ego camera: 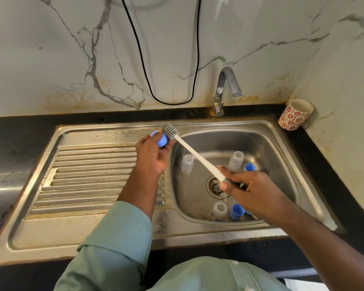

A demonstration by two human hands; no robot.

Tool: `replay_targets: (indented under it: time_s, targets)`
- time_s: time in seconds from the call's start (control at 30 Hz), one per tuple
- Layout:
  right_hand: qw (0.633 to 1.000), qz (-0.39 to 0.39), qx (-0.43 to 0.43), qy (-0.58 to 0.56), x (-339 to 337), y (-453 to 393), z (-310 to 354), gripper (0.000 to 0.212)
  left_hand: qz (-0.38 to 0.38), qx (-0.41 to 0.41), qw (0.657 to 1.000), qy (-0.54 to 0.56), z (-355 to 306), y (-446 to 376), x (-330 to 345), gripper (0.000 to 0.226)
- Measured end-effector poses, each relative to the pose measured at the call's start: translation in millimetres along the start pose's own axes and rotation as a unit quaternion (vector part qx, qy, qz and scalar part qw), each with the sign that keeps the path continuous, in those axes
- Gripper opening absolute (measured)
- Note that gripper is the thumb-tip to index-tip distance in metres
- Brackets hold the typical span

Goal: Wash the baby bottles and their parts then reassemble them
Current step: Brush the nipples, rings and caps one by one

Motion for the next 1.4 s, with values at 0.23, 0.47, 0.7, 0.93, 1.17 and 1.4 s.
replay_targets:
  time_s: [0.23,0.47,0.7,0.93,1.17,1.4]
  targets:
    - [1.0,-0.007,0.006,0.001,-2,-4,1,0.04,-0.012,-0.019,0.998,-0.052,13,7,-1,0.033]
    - [0.998,-0.021,0.038,-0.041,-24,2,-8,0.035,0.21,-0.059,0.933,-0.286,-3,8,20,0.013]
    - [0.999,-0.015,0.035,-0.04,-49,7,-17,0.032,0.279,0.008,0.824,-0.492,-18,1,38,0.016]
    - [0.999,-0.012,0.022,-0.038,-48,-2,-19,0.035,0.158,0.192,0.81,-0.532,-9,-7,40,0.017]
    - [0.999,0.011,0.014,-0.035,-43,-8,-15,0.035,0.12,0.221,0.791,-0.558,0,-11,27,0.008]
    - [0.999,-0.005,0.018,-0.029,-31,-9,-12,0.038,0.111,0.022,0.909,-0.402,24,-2,25,0.007]
Point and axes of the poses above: each hand's wrist, its own y-axis away from the middle knuckle, its own x-axis out of the palm, z = x × y, the point moved 4 cm from there along -y, towards the middle knuckle, and after that the axes turned 1 degree about -x, right-handed, at the moved point
